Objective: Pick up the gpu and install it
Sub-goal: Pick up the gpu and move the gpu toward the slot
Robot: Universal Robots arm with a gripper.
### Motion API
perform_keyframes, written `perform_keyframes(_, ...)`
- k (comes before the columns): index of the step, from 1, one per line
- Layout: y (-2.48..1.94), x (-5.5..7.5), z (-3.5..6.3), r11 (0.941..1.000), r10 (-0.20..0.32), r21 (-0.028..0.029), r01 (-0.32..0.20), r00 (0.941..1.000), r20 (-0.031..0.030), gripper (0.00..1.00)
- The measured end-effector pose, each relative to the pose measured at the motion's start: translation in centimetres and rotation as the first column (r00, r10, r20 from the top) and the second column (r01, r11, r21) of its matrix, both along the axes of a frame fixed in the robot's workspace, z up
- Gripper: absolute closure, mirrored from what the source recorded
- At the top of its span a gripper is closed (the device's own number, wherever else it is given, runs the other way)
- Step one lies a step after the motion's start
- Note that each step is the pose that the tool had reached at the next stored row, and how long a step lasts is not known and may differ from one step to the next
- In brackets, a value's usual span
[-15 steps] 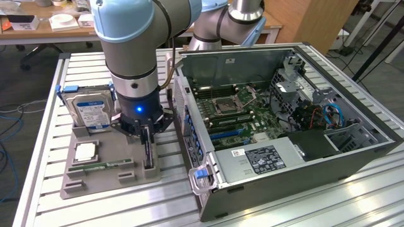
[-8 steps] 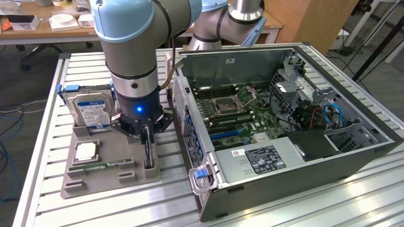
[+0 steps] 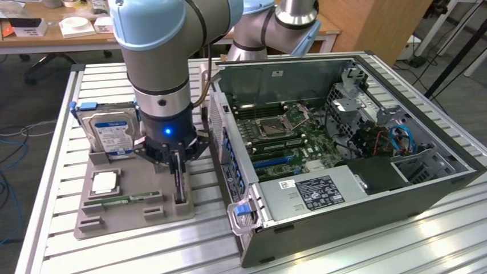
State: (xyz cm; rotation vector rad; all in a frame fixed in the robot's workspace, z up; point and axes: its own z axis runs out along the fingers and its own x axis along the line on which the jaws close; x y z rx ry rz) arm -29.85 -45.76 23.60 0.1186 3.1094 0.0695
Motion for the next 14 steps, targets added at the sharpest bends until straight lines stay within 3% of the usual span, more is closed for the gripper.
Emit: perform_keyframes(14, 0.0, 0.0, 0.85, 1.0, 0.0, 0.0, 0.0, 1.0, 0.0, 0.74)
